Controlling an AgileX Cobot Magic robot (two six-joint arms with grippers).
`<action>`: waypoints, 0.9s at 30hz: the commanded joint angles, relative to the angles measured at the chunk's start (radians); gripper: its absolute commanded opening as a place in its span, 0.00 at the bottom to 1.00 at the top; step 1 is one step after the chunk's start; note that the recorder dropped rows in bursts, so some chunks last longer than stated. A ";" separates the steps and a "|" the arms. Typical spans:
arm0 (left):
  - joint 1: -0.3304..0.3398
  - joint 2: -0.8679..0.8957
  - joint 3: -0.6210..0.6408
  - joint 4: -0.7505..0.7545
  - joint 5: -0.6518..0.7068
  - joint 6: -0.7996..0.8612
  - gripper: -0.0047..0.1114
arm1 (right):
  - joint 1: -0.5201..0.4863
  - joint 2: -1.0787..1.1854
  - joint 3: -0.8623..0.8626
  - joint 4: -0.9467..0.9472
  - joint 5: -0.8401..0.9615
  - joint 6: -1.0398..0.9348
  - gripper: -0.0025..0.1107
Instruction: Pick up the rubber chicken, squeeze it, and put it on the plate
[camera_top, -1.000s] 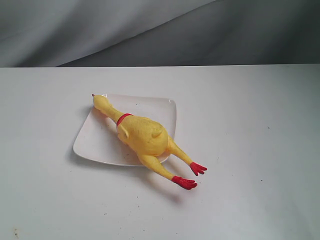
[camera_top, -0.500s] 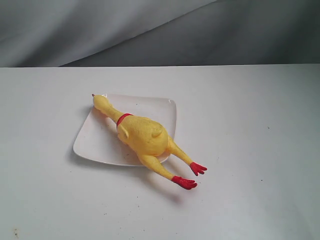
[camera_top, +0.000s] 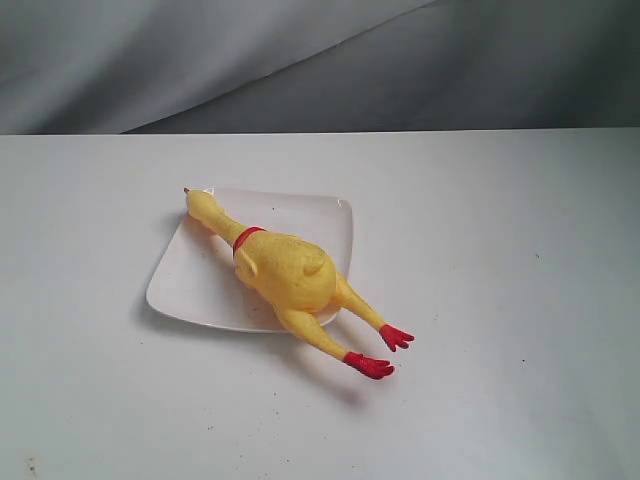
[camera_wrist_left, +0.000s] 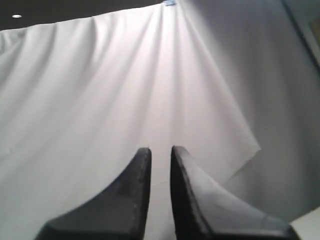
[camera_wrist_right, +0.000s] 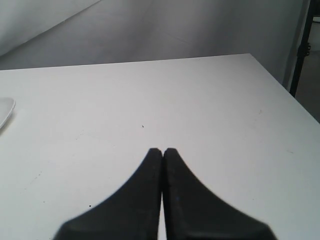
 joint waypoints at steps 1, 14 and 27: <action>0.001 -0.005 -0.003 -0.005 0.186 0.009 0.17 | -0.002 -0.004 0.003 -0.006 0.000 0.001 0.02; 0.001 -0.005 -0.003 -1.345 0.262 1.308 0.17 | -0.002 -0.004 0.003 -0.006 0.000 0.001 0.02; 0.001 -0.005 0.003 -1.560 0.448 1.518 0.17 | -0.002 -0.004 0.003 -0.006 0.000 0.001 0.02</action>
